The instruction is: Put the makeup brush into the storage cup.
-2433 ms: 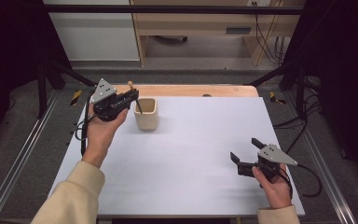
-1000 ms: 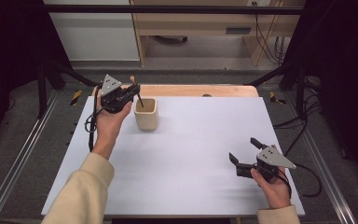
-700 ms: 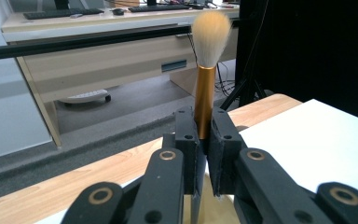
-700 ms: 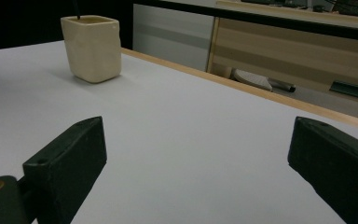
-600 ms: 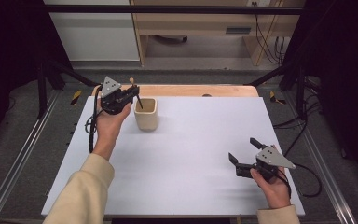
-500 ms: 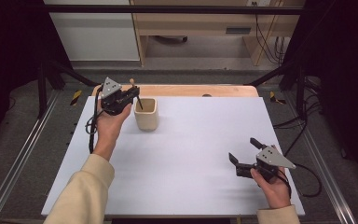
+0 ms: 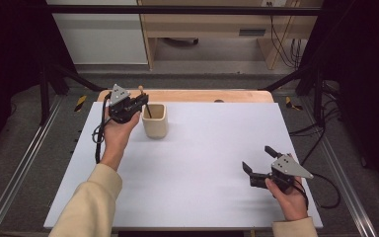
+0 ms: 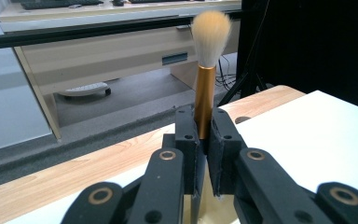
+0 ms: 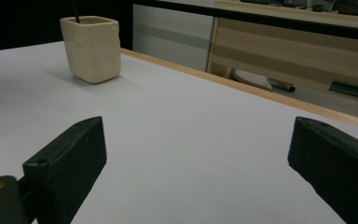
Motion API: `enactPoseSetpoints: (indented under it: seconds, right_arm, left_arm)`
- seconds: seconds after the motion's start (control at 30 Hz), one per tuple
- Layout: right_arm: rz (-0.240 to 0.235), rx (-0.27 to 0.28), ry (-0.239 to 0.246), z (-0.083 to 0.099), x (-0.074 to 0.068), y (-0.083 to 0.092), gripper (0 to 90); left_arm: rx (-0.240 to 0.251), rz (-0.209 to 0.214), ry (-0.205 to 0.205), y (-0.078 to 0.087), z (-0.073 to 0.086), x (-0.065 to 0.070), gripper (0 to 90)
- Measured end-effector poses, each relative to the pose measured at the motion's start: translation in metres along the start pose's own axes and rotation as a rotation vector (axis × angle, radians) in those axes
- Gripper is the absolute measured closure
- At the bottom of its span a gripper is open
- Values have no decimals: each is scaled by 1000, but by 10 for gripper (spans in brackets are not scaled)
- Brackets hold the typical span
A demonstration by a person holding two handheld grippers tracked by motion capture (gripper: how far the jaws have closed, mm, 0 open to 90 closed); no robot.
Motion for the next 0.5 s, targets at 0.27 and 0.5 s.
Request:
enactPoseSetpoints:
  seconds: [0.27, 0.5]
  right_arm:
    - [-1, -1, -1, 0, 0, 0, 48]
    - [-2, -3, -3, 0, 0, 0, 48]
  left_arm:
    - [-10, 3, -5, -3, 5, 2, 833]
    - [-23, 13, -14, -7, 9, 7, 833]
Point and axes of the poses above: each handheld gripper's, and its own axes: y roughly backward along the jaws, z roughly out of its underside, x roughly to its right, the point moved 6 cm from there along -y, roughly forward along the jaws, and after that the axes turned 6 degrees about -y, right-handed, at the moved point
